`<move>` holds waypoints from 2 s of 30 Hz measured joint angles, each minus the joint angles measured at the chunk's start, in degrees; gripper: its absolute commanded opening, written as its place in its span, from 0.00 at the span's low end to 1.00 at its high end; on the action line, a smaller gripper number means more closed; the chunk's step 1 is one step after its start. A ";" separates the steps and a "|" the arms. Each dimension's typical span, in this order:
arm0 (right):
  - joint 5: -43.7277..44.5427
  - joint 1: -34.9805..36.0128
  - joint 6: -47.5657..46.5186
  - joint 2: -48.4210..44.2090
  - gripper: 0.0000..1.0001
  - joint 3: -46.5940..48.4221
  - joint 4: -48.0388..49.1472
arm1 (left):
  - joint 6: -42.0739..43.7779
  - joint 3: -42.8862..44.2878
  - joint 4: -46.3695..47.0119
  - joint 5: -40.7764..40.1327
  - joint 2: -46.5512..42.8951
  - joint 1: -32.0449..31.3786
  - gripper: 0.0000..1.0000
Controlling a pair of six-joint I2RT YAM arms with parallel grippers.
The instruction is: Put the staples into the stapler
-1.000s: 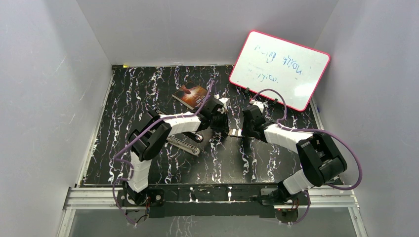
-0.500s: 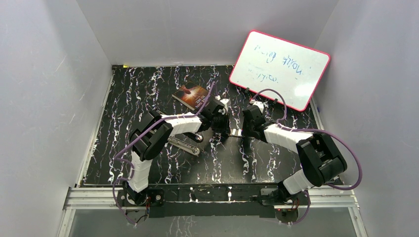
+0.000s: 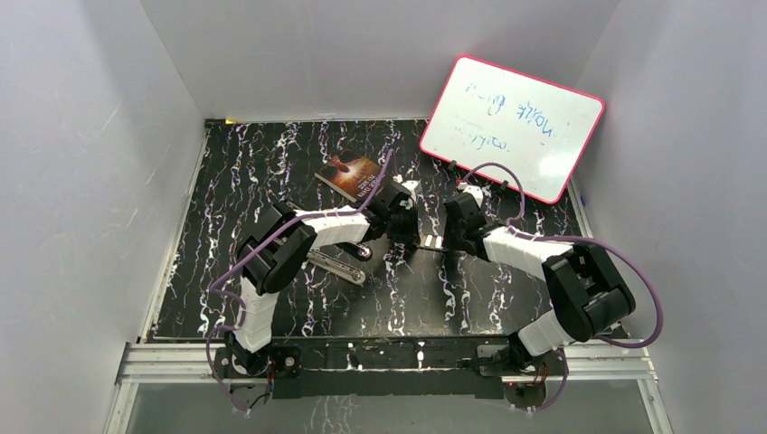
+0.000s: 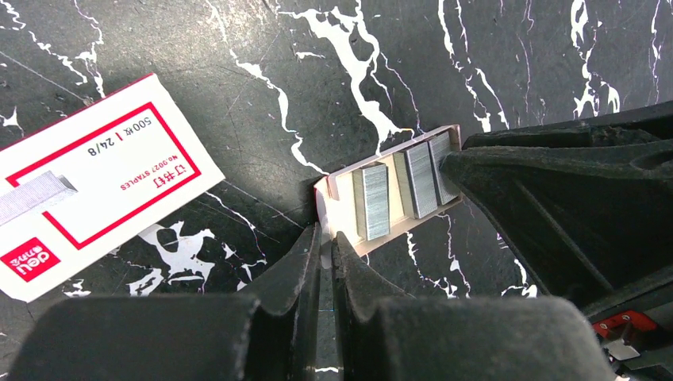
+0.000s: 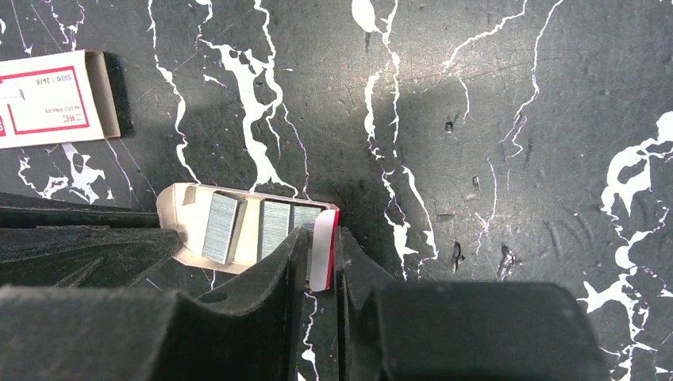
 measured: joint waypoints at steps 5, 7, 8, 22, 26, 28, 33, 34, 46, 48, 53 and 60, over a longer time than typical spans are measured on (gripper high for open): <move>0.00 0.00 0.02 0.00 0.27 0.00 0.02 | 0.00 0.00 -0.07 -0.57 -0.07 -0.09 0.00; 0.00 0.00 0.02 0.00 0.27 0.00 0.02 | 0.00 0.00 -0.11 -0.63 -0.11 -0.09 0.00; 0.00 0.00 0.02 0.00 0.28 0.00 0.00 | 0.00 0.00 -0.11 -0.70 -0.11 -0.09 0.04; -0.02 0.00 0.04 0.00 0.28 0.00 0.00 | -0.07 1.11 -0.74 -0.63 -0.17 -0.33 0.37; -0.02 0.00 0.04 0.00 0.28 0.00 0.00 | -0.04 1.90 -2.19 -1.68 -0.17 -0.35 0.37; -0.02 0.00 0.04 0.00 0.28 0.00 0.00 | -0.02 2.40 -3.08 -2.49 -0.15 -0.42 0.37; -0.02 0.00 0.04 0.00 0.28 0.00 0.00 | 0.68 3.80 -5.73 -5.11 0.02 -1.42 0.36; -0.02 0.00 0.04 0.00 0.28 0.00 0.00 | 0.92 4.13 -6.23 -5.66 0.07 -1.75 0.35; -0.02 0.00 0.04 0.00 0.28 0.00 0.00 | 2.21 6.56 -9.57 -8.98 1.14 -3.45 0.19; -0.02 0.00 0.04 0.00 0.28 0.00 0.00 | 2.54 6.58 -10.54 -9.79 1.14 -3.45 0.17; -0.02 0.00 0.04 0.00 0.28 0.00 0.00 | 3.17 6.88 -11.80 -11.96 1.14 -3.43 0.13; -0.02 0.00 0.04 0.00 0.28 0.00 0.00 | 3.21 6.86 -11.58 -12.35 1.14 -3.39 0.13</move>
